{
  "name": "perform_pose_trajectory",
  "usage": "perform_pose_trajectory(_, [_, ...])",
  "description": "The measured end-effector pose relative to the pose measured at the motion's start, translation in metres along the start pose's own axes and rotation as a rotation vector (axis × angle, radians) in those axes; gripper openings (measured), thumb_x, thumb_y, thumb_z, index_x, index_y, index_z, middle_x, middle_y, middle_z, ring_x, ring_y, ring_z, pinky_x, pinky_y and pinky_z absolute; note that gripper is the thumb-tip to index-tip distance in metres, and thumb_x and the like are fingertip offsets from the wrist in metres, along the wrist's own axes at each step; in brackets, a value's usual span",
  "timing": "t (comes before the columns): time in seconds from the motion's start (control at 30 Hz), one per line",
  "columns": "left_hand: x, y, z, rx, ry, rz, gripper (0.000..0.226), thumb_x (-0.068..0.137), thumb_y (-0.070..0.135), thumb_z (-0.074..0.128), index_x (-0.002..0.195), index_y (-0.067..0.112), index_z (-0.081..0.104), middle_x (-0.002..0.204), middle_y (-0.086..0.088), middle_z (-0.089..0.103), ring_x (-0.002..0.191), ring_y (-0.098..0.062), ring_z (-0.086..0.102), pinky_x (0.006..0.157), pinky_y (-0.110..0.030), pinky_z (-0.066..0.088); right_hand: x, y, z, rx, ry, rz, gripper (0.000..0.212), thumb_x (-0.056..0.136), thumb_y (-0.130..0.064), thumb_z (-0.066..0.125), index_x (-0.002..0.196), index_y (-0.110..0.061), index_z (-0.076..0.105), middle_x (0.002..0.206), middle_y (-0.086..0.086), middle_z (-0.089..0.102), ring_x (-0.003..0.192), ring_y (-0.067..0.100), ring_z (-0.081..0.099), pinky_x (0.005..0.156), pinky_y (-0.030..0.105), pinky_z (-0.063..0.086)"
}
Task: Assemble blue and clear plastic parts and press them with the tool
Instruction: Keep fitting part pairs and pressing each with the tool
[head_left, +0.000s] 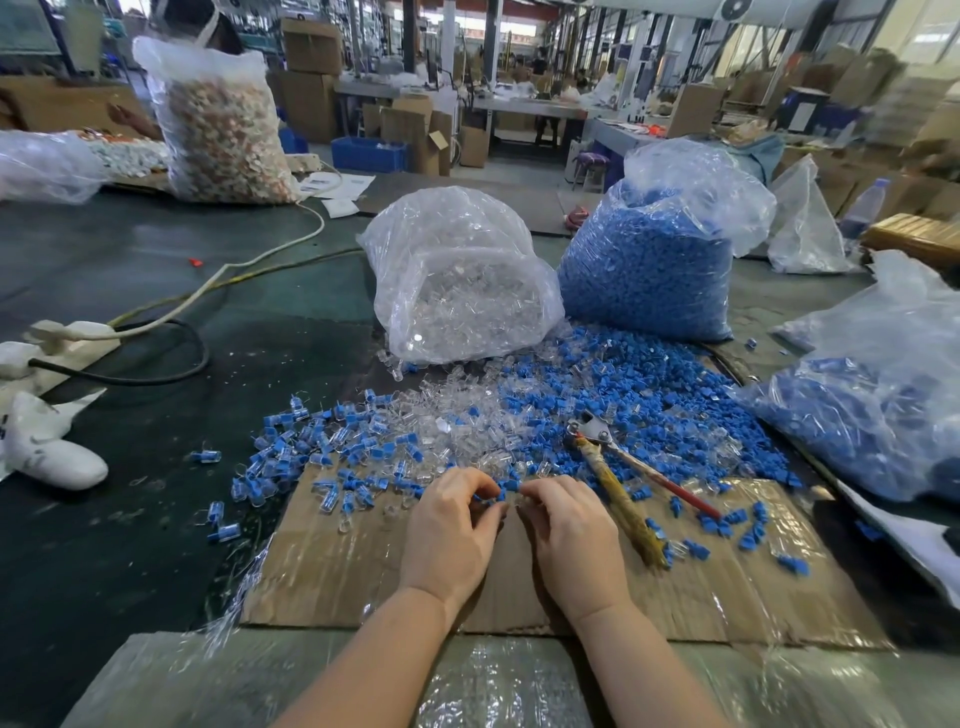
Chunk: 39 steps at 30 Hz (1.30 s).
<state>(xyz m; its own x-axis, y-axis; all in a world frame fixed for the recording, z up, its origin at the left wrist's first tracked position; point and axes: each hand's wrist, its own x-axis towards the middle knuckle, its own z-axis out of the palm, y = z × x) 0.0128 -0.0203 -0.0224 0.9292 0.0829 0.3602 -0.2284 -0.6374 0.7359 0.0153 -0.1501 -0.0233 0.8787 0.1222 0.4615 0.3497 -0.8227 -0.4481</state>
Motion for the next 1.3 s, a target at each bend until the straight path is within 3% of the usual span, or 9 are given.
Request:
perform_pose_trajectory(0.23, [0.0, 0.001, -0.001, 0.017, -0.079, 0.056, 0.023, 0.084, 0.022, 0.066, 0.107, 0.022, 0.066, 0.097, 0.01, 0.058, 0.096, -0.007, 0.052, 0.088, -0.025, 0.044, -0.001, -0.002, -0.007, 0.149, 0.025, -0.051, 0.012, 0.08, -0.009, 0.069, 0.092, -0.012, 0.068, 0.089, -0.004, 0.065, 0.086, 0.014, 0.059, 0.077, 0.022, 0.045])
perform_pose_trajectory(0.43, [0.001, 0.003, -0.004, -0.088, -0.065, -0.004, 0.015, 0.081, 0.017, 0.068, 0.096, 0.017, 0.07, 0.09, 0.006, 0.059, 0.089, -0.011, 0.054, 0.085, -0.03, 0.046, -0.002, -0.003, -0.009, 0.202, 0.025, -0.067, 0.018, 0.076, 0.0, 0.07, 0.09, -0.012, 0.069, 0.087, -0.004, 0.066, 0.085, 0.013, 0.06, 0.077, 0.018, 0.043])
perform_pose_trajectory(0.6, [0.0, 0.002, -0.004, -0.11, -0.071, -0.021, 0.014, 0.081, 0.016, 0.069, 0.095, 0.019, 0.071, 0.089, 0.008, 0.064, 0.088, -0.008, 0.058, 0.084, -0.021, 0.046, -0.001, -0.003, -0.008, 0.215, 0.036, -0.076, 0.016, 0.076, -0.003, 0.071, 0.09, -0.011, 0.069, 0.087, -0.004, 0.066, 0.085, 0.014, 0.06, 0.076, 0.02, 0.044])
perform_pose_trajectory(0.73, [0.001, -0.001, -0.005, -0.227, 0.039, -0.16, 0.015, 0.08, 0.012, 0.07, 0.092, 0.021, 0.068, 0.088, 0.01, 0.064, 0.084, -0.001, 0.06, 0.076, -0.012, 0.048, -0.002, -0.002, -0.006, 0.154, 0.043, -0.072, 0.018, 0.079, -0.007, 0.071, 0.095, -0.012, 0.067, 0.091, -0.002, 0.066, 0.087, 0.017, 0.062, 0.077, 0.024, 0.047])
perform_pose_trajectory(0.87, [0.003, -0.003, -0.006, -0.327, 0.137, -0.236, 0.031, 0.079, 0.002, 0.069, 0.081, 0.031, 0.059, 0.081, 0.007, 0.063, 0.072, 0.004, 0.059, 0.066, -0.007, 0.047, -0.002, -0.009, -0.006, 0.019, -0.028, -0.263, 0.014, 0.079, -0.024, 0.068, 0.089, -0.015, 0.068, 0.088, -0.001, 0.064, 0.079, 0.019, 0.06, 0.069, 0.028, 0.05])
perform_pose_trajectory(0.93, [0.004, -0.002, -0.007, -0.365, 0.149, -0.254, 0.033, 0.08, -0.001, 0.067, 0.087, 0.03, 0.06, 0.077, 0.005, 0.061, 0.068, 0.005, 0.057, 0.064, -0.007, 0.046, -0.001, -0.01, -0.004, -0.031, -0.118, -0.318, 0.016, 0.08, -0.028, 0.069, 0.092, -0.017, 0.069, 0.088, -0.001, 0.063, 0.078, 0.021, 0.059, 0.066, 0.03, 0.051])
perform_pose_trajectory(1.2, [0.003, -0.001, -0.008, -0.244, 0.058, -0.163, 0.023, 0.085, 0.007, 0.064, 0.1, 0.023, 0.069, 0.089, 0.015, 0.061, 0.086, 0.003, 0.057, 0.077, -0.004, 0.043, 0.003, -0.006, 0.004, -0.069, -0.09, -0.137, 0.001, 0.082, -0.014, 0.066, 0.081, -0.014, 0.066, 0.08, 0.001, 0.062, 0.076, 0.022, 0.059, 0.064, 0.028, 0.048])
perform_pose_trajectory(1.3, [0.001, 0.001, -0.008, -0.187, 0.019, -0.112, 0.027, 0.086, 0.007, 0.063, 0.104, 0.027, 0.067, 0.089, 0.017, 0.059, 0.086, 0.006, 0.055, 0.079, -0.003, 0.041, 0.003, -0.001, 0.005, -0.033, -0.044, -0.052, 0.009, 0.085, -0.011, 0.064, 0.092, -0.015, 0.064, 0.089, -0.001, 0.064, 0.084, 0.02, 0.059, 0.071, 0.028, 0.046])
